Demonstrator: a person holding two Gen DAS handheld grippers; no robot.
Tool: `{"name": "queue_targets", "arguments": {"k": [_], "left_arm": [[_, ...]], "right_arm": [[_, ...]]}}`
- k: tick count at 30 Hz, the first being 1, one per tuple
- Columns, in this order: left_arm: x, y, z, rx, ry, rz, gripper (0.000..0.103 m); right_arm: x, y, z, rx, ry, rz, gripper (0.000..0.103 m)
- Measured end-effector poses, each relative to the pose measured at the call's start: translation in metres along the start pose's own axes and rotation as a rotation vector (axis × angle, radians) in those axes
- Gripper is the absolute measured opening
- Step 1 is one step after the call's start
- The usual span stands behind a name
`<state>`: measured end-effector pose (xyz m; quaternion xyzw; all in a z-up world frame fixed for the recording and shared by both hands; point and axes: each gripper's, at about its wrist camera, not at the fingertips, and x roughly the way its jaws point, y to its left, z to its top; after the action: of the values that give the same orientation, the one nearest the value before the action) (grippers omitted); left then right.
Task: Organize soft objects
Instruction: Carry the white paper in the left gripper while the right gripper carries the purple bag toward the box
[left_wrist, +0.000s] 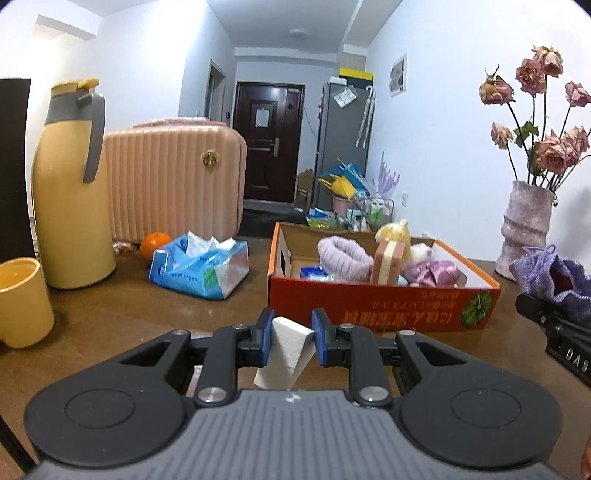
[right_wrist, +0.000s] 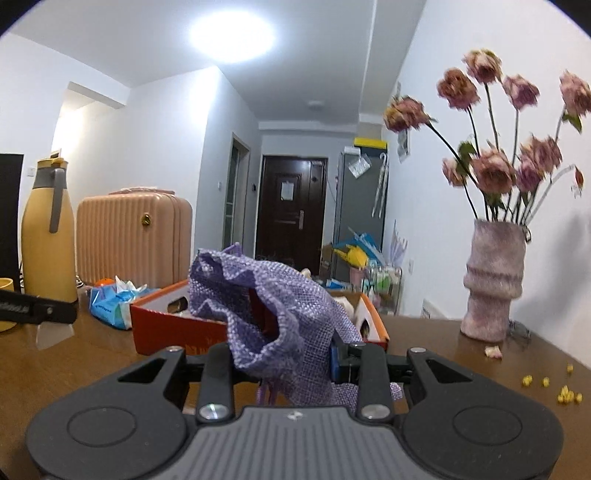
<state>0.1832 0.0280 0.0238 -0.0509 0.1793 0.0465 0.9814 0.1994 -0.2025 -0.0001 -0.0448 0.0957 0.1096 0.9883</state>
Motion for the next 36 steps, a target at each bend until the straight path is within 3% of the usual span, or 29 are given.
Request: {"name": "queue_targets", "arguments": {"k": [18, 36], "left_arm": [[0.028, -0.019, 0.028, -0.037, -0.084, 0.032, 0.023], [0.073, -0.031, 0.05, -0.062, -0.112, 0.036, 0.023]], "right_arm": [[0.022, 0.03, 0.016, -0.076, -0.125, 0.008, 0.03], [0.072, 0.02, 0.028, -0.014, -0.14, -0.017, 0.03]]}}
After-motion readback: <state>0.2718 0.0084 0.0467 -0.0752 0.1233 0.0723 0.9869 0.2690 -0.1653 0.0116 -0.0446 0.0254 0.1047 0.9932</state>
